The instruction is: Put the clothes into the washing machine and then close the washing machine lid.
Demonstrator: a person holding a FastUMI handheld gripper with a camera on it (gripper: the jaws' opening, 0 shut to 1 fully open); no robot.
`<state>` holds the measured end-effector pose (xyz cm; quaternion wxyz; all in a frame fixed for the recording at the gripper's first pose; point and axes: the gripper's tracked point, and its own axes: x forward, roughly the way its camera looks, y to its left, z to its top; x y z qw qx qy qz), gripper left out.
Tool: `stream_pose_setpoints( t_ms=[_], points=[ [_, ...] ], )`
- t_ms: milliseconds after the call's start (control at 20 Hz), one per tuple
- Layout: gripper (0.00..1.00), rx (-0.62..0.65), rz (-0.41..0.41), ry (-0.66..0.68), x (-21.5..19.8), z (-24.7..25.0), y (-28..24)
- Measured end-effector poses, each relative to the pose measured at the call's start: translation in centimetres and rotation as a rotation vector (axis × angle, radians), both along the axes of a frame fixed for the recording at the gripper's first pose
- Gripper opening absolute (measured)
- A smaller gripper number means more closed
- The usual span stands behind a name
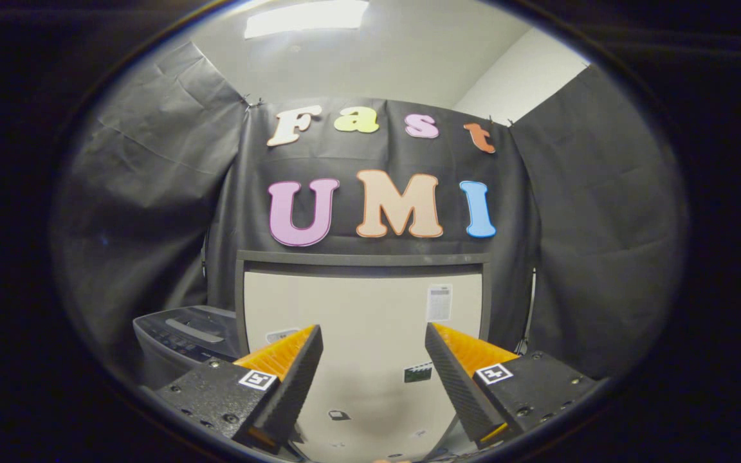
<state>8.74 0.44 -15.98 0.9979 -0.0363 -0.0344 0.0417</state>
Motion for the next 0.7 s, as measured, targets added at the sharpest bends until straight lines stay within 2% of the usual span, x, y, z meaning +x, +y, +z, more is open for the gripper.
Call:
stream_pose_setpoints(
  t_ms=[700],
  points=[
    [0.99,-0.039,0.029,0.02,0.1,-0.6,1.2]
  ],
)
